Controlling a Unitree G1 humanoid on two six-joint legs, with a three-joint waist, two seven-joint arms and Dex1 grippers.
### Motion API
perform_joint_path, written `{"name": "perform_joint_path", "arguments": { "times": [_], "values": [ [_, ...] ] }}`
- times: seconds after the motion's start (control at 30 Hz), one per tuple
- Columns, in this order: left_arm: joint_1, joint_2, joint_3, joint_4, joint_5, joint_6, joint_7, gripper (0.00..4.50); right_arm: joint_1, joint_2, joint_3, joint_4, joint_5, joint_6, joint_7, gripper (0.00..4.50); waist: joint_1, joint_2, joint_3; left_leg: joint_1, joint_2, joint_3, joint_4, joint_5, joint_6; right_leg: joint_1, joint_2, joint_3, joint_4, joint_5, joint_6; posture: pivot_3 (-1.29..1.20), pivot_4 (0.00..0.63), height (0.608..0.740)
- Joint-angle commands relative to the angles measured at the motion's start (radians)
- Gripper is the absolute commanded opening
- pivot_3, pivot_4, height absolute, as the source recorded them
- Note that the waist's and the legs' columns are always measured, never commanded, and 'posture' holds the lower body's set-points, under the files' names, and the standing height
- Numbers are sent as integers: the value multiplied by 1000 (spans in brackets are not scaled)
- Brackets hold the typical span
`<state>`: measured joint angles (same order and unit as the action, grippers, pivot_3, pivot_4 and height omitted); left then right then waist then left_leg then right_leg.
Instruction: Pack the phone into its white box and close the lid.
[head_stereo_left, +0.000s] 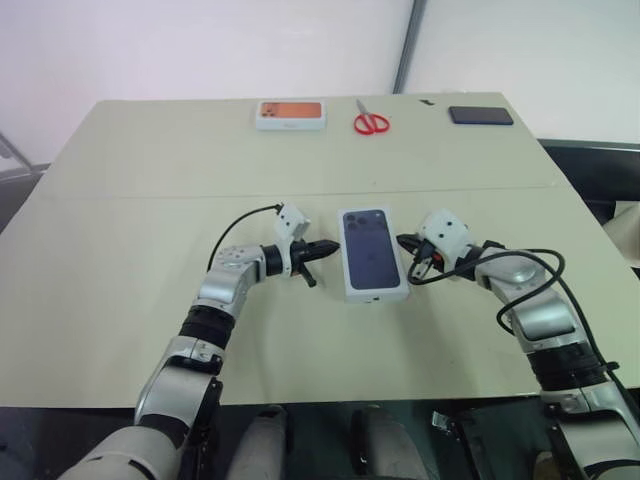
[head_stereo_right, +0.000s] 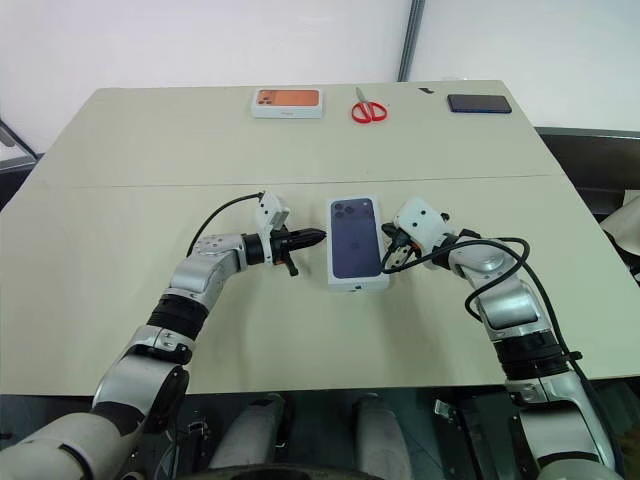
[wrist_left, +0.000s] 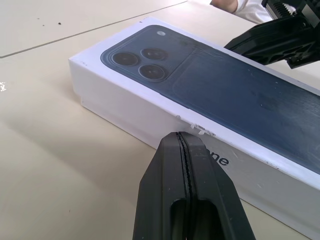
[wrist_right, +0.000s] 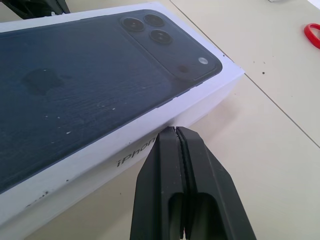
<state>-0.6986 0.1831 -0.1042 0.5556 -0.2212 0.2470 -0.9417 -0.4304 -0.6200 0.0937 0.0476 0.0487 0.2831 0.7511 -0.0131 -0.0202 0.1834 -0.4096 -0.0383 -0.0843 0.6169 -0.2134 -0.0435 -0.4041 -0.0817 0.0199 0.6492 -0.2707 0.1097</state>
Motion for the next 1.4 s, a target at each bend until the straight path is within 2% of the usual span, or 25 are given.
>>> {"name": "perform_joint_path", "arguments": {
  "times": [0.03, 0.43, 0.8, 1.2, 1.4],
  "values": [
    [-23, -19, -9, -8, 5, -37, -5, 0, 13, 0, 4, -32, 4, -17, 16, 34, 0, 0, 0, 0, 0, 0, 0, 0, 0, 0, 0, 0, 0, 0, 0, 0, 150, 740],
    [-38, -47, 15, -10, -13, -17, 7, 0, -11, 18, 20, 5, -47, -31, 1, 34, 0, 0, 0, 0, 0, 0, 1, 0, 0, 0, 0, 0, 0, 0, 0, 0, 150, 740],
    [-7, -25, 2, -17, 10, -17, -1, 0, -16, 23, 27, 19, -80, -47, -4, 34, 0, 0, 0, 0, 0, 0, 1, 0, 0, 0, 0, 0, 1, 0, 0, 0, 150, 740],
    [24, -5, 50, -86, -23, -5, 39, 0, -95, -11, -32, 127, -129, -71, -109, 34, -2, 0, 0, 0, 0, 0, 1, 0, 0, 0, 0, 0, 1, 0, 0, 0, 150, 740],
    [23, 7, 80, -137, -52, 24, 53, 0, -139, 21, -76, 124, -64, -91, -112, 34, -2, 0, 0, 0, 0, 0, 1, 0, 0, 0, 0, 0, 1, 0, 0, 0, 150, 740]
  ]
}}
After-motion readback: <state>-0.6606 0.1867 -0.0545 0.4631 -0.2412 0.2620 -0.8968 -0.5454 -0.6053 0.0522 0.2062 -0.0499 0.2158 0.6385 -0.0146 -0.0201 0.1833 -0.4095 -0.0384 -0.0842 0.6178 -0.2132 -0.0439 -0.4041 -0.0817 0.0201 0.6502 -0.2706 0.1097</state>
